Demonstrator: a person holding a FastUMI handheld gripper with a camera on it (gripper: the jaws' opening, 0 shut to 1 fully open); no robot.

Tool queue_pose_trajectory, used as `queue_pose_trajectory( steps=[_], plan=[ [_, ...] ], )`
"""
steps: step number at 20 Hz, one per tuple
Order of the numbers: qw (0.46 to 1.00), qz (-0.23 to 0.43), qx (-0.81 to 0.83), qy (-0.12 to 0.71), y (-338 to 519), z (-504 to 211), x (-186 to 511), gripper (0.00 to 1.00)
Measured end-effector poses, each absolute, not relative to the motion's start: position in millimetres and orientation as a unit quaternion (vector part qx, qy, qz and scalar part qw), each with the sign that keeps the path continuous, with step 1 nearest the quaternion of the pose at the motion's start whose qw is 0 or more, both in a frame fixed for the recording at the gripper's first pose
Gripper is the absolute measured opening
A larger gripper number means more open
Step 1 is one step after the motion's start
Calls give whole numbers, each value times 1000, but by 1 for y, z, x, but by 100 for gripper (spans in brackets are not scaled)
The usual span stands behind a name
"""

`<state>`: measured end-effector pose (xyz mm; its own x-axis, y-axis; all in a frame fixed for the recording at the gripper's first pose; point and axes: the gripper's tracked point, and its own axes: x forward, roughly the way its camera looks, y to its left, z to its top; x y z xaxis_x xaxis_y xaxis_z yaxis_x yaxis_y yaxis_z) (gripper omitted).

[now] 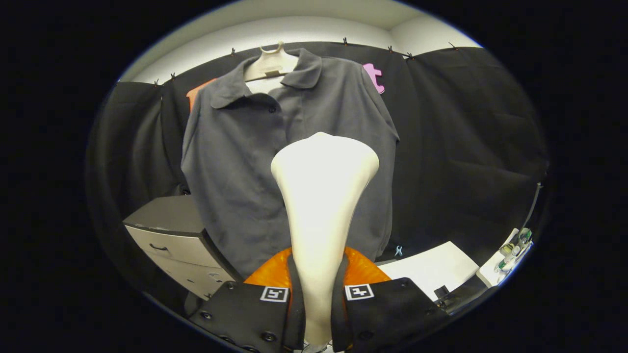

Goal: Iron the clothes twice with a garment steamer, once on the left side and once on the right side.

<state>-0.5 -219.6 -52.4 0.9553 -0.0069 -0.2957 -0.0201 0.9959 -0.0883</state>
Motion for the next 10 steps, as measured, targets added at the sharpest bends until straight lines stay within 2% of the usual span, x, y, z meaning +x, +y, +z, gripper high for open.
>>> queue_pose_trajectory(
  steps=[10],
  plan=[
    [997, 29, -61, 45, -145, 42, -59, 28]
  ],
)
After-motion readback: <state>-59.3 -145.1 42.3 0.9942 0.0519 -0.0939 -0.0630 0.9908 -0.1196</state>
